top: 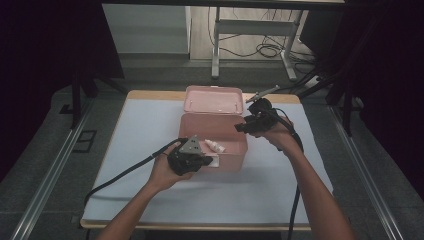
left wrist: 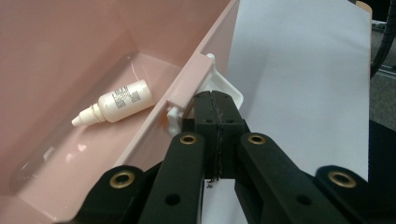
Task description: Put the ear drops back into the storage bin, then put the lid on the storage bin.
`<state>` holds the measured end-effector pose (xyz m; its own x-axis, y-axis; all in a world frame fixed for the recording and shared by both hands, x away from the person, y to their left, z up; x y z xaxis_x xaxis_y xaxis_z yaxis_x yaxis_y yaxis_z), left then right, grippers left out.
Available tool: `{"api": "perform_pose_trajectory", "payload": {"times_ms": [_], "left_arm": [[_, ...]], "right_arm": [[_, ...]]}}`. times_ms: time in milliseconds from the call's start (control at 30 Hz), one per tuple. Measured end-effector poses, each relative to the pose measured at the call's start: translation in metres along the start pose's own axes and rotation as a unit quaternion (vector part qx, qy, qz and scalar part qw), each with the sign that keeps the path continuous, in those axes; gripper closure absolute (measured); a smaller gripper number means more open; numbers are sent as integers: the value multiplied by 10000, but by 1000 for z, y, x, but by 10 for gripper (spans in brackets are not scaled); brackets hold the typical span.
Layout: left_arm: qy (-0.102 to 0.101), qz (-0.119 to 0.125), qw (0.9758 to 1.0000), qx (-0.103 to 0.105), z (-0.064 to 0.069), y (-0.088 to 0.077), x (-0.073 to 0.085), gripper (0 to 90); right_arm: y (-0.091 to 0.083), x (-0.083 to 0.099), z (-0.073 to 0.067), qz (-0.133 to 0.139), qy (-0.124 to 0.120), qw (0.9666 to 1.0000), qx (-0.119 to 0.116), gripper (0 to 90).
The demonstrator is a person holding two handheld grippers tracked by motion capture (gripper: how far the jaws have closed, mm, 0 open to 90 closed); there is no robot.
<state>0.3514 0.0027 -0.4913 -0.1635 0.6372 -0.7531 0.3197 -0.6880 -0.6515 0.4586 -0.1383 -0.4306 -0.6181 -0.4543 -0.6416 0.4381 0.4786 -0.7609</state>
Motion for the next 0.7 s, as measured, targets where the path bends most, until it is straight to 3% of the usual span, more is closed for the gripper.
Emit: {"api": "perform_pose_trajectory", "payload": {"times_ms": [300,433,533,567,700], "left_arm": [[-8,4,10000,21,0,0,0,900],[11,-29,10000,47,0,0,0,900],[17,-41,10000,69,-1,0,1,900],[-68,28,9999,70,0,0,-1,900],[46,-68,9999,61,0,-1,1,900]], "right_arm": [[6,-15,34,-16,424,9983,403,513],[14,-27,46,-127,479,9971,572,542],[22,-37,57,-215,592,9950,772,555],[25,-41,61,-228,661,9942,813,555],[38,-55,76,-319,892,9909,955,575]]}}
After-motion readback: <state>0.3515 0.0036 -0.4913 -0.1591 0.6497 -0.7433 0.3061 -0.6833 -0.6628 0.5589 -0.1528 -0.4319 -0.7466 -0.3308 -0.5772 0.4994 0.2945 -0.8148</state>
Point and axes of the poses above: each handheld gripper's, and its own axes: y roughly forward along the jaws, x roughly out of its underside, z roughly to its right, the point moved 10 cm from there along y, roughly forward along the jaws, and after that the axes turned 6 degrees about y, right-handed, at the moved point
